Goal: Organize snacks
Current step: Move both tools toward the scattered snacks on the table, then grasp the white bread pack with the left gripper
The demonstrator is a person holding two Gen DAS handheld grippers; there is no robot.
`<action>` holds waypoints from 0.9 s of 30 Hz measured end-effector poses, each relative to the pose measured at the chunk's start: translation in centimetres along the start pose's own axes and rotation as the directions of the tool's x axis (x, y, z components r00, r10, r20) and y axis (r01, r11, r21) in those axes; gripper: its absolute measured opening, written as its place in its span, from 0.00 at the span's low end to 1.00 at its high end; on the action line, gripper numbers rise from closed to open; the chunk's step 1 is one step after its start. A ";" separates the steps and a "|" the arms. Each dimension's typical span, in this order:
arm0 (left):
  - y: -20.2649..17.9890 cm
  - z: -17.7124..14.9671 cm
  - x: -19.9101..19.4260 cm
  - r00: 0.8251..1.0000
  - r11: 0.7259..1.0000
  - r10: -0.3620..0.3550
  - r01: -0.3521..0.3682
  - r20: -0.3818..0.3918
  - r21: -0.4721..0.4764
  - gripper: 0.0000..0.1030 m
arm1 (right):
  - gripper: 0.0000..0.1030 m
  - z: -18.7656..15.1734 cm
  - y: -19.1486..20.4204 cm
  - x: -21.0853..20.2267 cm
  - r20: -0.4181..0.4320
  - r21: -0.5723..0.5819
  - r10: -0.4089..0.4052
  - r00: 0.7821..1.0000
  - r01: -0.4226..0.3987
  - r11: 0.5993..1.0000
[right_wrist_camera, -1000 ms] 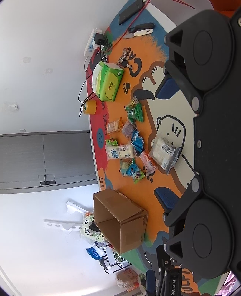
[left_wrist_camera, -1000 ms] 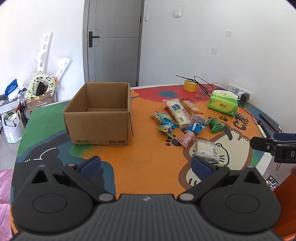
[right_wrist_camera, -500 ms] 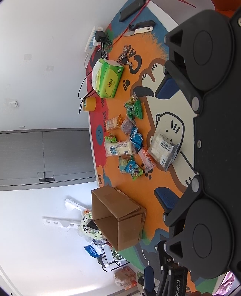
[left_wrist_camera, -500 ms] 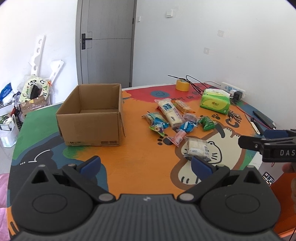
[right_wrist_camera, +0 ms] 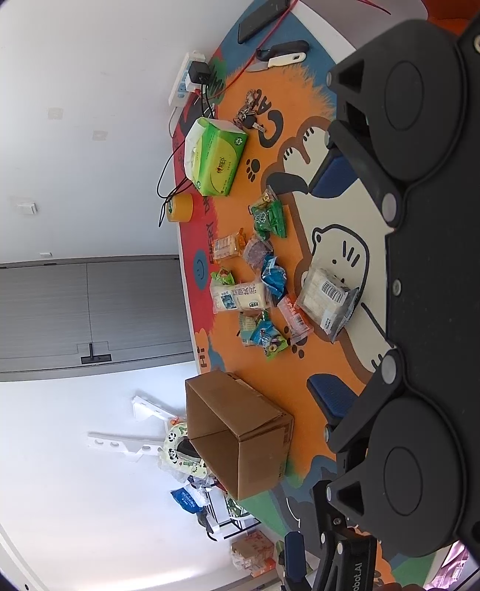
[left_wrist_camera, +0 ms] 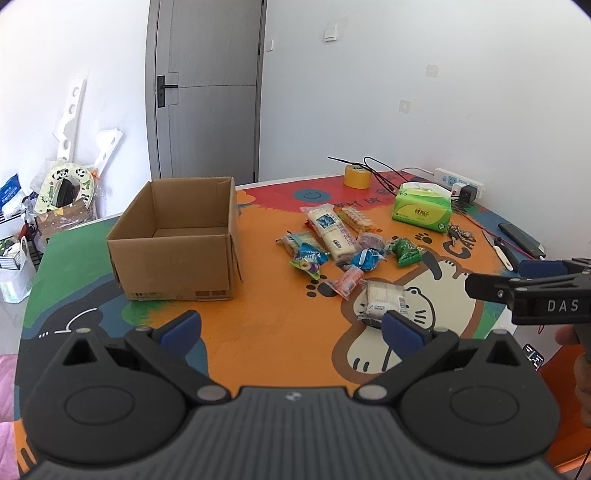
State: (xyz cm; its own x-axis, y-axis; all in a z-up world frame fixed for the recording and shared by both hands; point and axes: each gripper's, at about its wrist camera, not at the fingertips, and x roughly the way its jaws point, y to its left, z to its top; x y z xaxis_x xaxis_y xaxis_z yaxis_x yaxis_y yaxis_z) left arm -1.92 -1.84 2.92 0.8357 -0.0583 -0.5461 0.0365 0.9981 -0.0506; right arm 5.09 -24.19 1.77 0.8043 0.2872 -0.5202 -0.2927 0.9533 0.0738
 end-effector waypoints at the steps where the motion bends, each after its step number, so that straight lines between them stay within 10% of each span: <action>1: 0.0 0.1 0.0 1.000 1.000 0.002 -0.002 0.003 0.000 1.00 | 1.00 0.0 0.0 0.0 0.000 0.001 -0.001 1.000 0.001 1.000; 27: -1.5 0.8 1.7 0.999 0.999 -0.043 0.043 0.009 -0.001 1.00 | 1.00 0.0 -1.7 0.7 -0.002 0.019 -0.022 1.000 0.022 1.000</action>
State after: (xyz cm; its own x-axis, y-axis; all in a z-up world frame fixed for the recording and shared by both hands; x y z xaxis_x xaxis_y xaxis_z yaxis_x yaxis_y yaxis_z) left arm -0.13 -3.39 2.79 0.8381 -0.1006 -0.5361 0.0717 0.9946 -0.0745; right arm 6.16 -25.64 1.33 0.8096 0.2657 -0.5234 -0.2647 0.9611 0.0783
